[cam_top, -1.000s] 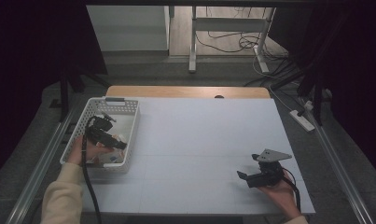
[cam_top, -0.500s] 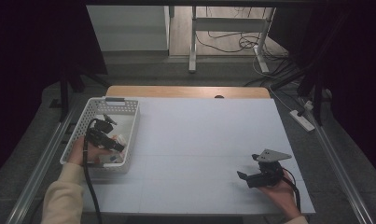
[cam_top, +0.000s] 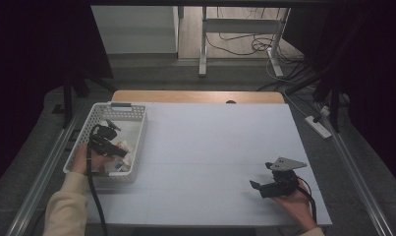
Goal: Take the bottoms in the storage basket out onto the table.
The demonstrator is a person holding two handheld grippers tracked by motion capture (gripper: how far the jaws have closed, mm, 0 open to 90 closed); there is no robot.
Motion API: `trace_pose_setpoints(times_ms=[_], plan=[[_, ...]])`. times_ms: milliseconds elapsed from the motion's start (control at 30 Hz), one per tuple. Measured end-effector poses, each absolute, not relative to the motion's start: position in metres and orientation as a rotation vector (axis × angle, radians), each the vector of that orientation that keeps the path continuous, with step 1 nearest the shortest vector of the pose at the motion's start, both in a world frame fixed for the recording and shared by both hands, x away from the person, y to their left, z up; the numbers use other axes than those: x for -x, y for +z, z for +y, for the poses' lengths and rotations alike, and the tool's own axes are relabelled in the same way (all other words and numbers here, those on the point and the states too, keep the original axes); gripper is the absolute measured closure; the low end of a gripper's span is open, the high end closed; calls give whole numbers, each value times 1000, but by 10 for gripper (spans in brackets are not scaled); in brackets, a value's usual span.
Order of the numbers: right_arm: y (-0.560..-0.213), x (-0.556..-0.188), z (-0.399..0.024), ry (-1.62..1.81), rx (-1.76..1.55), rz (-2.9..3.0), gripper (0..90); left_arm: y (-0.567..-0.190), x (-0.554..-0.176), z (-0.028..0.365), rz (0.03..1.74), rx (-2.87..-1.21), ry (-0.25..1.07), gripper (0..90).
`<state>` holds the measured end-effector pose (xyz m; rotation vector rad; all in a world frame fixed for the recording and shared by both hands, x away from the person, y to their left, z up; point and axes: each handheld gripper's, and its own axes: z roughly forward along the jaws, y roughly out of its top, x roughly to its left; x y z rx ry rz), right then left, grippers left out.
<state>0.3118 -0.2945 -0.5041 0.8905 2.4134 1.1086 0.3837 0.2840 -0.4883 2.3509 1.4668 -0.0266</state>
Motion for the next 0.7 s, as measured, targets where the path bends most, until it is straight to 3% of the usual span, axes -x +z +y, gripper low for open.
trace_pose_setpoints(times_ms=[400, 700], plan=[[-504, -311, -295, 1117, -885, 2411, 77, -464, -370, 290, 1442, -2256, 123, 733], [-503, -311, -294, 1116, -882, 2411, 77, -450, -360, 295, 1400, -2170, 166, 733]])
